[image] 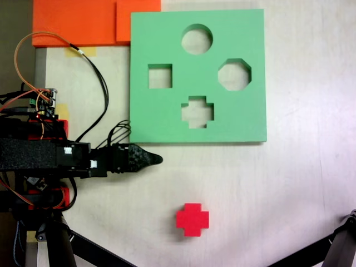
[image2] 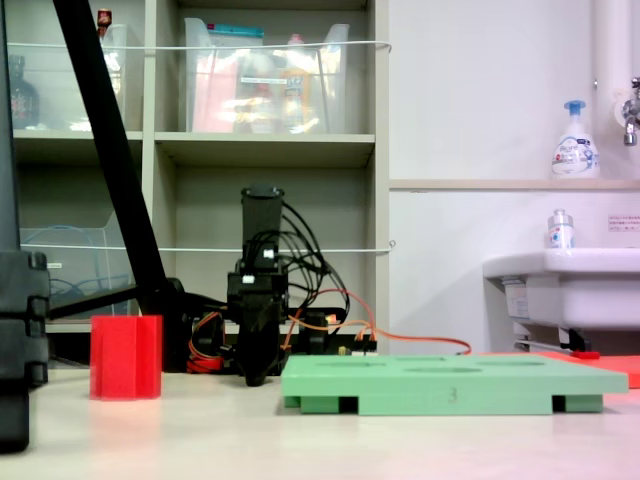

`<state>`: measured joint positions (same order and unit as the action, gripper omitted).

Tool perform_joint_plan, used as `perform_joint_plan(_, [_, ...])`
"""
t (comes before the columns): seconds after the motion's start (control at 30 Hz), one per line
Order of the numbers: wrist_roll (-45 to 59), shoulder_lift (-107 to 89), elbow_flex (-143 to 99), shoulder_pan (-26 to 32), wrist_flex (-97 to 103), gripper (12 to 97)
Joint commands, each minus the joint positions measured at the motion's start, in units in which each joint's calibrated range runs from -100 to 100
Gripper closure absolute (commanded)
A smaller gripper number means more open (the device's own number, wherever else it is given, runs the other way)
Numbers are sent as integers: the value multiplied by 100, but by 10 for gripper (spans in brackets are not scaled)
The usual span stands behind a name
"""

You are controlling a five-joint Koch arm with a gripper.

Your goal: Put the cross columnar block into the corresponding hole

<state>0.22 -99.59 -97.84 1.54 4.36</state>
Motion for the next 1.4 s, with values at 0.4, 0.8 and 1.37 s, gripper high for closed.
perform_joint_plan(0.4, [15,-41,-216,10,-286,593])
perform_joint_plan(0.8, [15,-41,-216,20,-286,593])
perform_joint_plan(1.37, [-1065,-41,-216,-571,-36,604])
